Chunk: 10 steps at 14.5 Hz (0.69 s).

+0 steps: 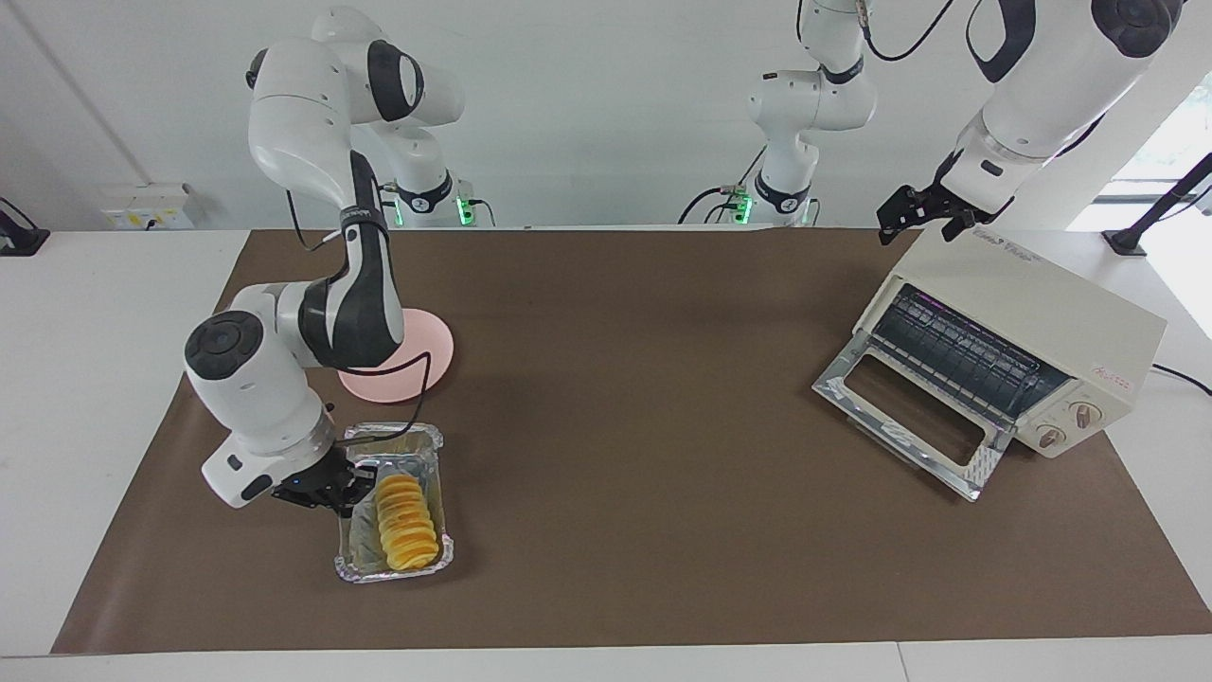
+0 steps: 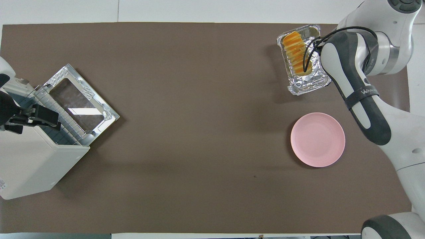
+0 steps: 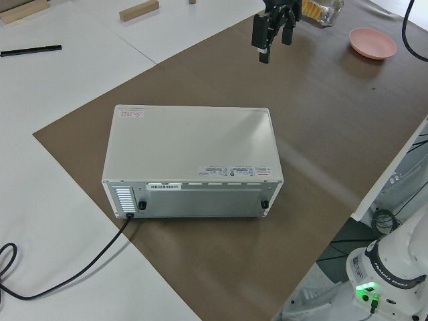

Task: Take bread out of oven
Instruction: 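Grasp the orange bread pieces in the foil tray with the right gripper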

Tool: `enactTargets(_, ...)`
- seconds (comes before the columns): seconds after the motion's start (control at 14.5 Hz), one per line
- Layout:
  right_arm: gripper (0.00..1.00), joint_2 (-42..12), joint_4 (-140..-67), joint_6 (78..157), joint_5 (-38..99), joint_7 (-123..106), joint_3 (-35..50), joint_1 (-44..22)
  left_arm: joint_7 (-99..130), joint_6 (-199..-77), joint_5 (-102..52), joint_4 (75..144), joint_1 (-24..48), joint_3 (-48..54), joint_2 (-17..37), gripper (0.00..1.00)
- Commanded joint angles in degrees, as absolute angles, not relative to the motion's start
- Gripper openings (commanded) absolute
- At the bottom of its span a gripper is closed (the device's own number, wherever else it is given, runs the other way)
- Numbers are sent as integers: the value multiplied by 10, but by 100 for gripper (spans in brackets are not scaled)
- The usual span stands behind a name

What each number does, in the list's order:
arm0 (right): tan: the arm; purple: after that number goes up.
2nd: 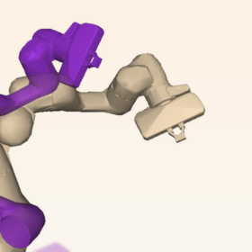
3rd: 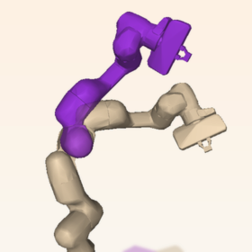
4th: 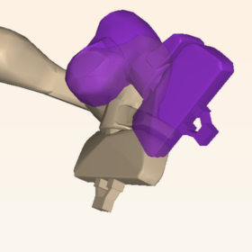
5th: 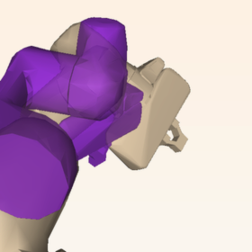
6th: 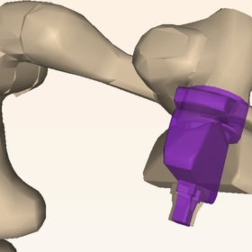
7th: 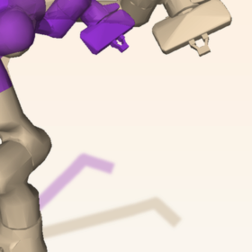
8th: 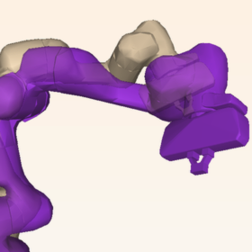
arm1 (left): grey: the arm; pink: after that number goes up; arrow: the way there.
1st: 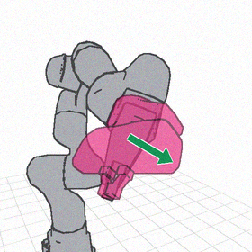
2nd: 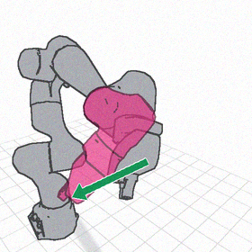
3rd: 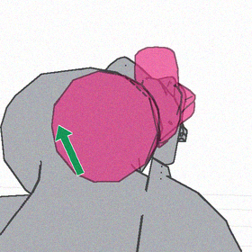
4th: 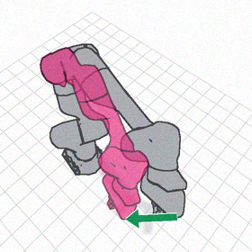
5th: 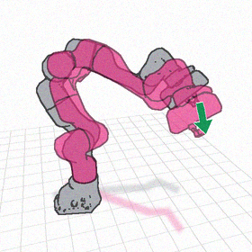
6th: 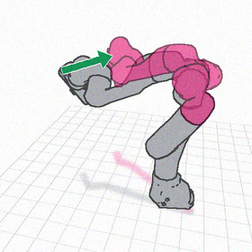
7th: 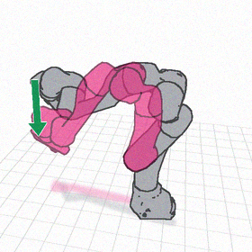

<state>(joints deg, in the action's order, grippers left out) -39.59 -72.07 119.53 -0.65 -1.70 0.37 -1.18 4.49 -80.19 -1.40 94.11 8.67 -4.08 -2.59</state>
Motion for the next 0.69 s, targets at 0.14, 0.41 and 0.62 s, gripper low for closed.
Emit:
enactTargets(0.14,100,-382,-768,1225,-10,-32,8,-3,45,-795,-15,944,82,-38,-33,100)
enactTargets(0.41,100,-362,-762,1159,-35,-69,4,-5,45,-795,-15,944,82,-38,-33,100)
enactTargets(0.62,100,-358,-758,1164,-67,-64,4,-30,45,-795,-15,944,82,-38,-33,100)
